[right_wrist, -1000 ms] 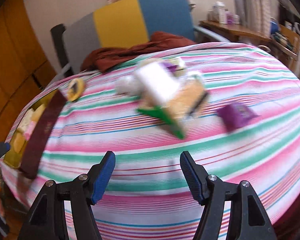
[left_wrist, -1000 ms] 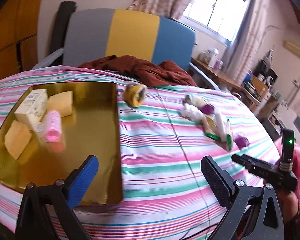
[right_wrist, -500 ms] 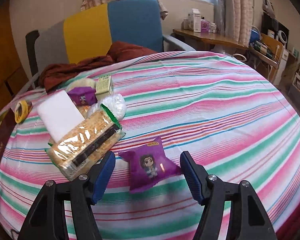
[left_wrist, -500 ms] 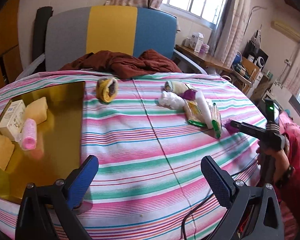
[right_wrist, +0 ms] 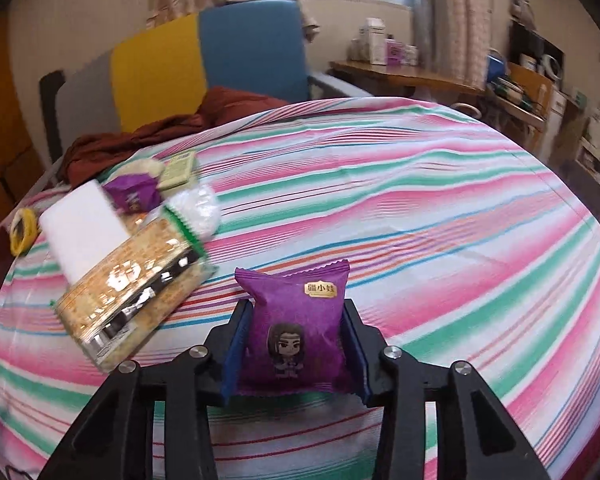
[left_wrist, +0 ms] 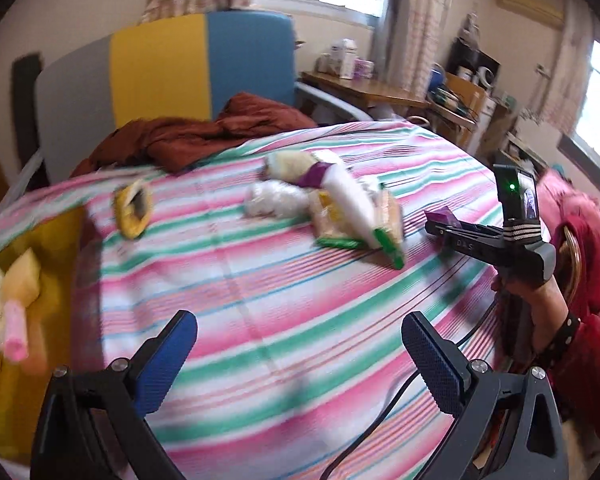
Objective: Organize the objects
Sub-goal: 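Grasp the cracker packet with the left tool while the right tool holds the purple bag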
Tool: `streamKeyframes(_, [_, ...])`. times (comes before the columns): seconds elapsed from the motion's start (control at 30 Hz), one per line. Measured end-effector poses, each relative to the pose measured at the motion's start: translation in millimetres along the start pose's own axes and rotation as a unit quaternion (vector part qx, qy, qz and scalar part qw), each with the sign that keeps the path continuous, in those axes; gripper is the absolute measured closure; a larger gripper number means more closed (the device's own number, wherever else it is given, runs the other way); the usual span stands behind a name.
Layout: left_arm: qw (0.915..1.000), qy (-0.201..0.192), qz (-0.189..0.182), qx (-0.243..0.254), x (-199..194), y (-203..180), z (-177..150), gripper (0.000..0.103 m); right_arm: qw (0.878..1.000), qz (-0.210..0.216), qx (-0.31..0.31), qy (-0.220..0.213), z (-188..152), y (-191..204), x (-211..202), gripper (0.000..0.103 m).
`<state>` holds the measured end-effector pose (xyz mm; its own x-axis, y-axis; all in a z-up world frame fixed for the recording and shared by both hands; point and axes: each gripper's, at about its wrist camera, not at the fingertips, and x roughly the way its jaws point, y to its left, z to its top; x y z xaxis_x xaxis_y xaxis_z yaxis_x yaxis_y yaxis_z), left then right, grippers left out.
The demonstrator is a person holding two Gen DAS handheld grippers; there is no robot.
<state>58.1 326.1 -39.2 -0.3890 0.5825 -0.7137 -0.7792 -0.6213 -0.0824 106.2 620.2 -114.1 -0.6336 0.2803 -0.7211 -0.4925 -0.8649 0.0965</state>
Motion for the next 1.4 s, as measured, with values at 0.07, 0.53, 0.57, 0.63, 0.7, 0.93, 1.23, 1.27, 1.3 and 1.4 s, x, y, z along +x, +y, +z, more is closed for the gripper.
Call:
streamKeyframes(0.07, [0.9997,-0.002,-0.010,0.022,9,-14,7,0.000,1.000,-0.002,0.022,-0.007,-2,-9,-2,0.060])
streamKeyframes(0.53, [0.9886,0.007,-0.045,0.143,128,-94,73,0.001,0.998,-0.003,0.051,-0.030,-3,-16,0,0.060])
streamKeyframes(0.57, [0.9877,0.014,-0.050,0.147,135,-95,74,0.002,0.998,-0.003,0.052,-0.031,-3,-16,1,0.060])
streamKeyframes(0.63, [0.9864,0.034,-0.058,0.150,152,-96,73,0.011,0.998,-0.001,0.054,-0.032,-3,-17,1,0.060])
streamKeyframes(0.7, [0.9837,0.036,-0.049,0.169,160,-97,70,0.013,0.998,0.001,0.055,-0.033,-5,-17,-1,0.060])
streamKeyframes(0.93, [0.9680,-0.002,-0.014,0.250,153,-107,45,0.037,0.998,0.005,0.059,-0.035,-6,-19,0,0.060])
streamKeyframes(1.23, [0.9772,-0.023,-0.036,0.208,115,-76,28,0.053,0.998,0.004,0.058,-0.035,-6,-20,0,0.060])
streamKeyframes(1.27, [0.9777,-0.024,-0.038,0.205,109,-73,23,0.053,0.998,0.004,0.058,-0.035,-6,-20,0,0.060])
streamKeyframes(1.3, [0.9782,-0.025,-0.039,0.202,103,-70,19,0.053,0.998,0.004,0.058,-0.035,-6,-20,0,0.060])
streamKeyframes(1.4, [0.9787,-0.026,-0.039,0.200,85,-60,-1,0.054,0.998,0.003,0.056,-0.035,-5,-20,0,0.060])
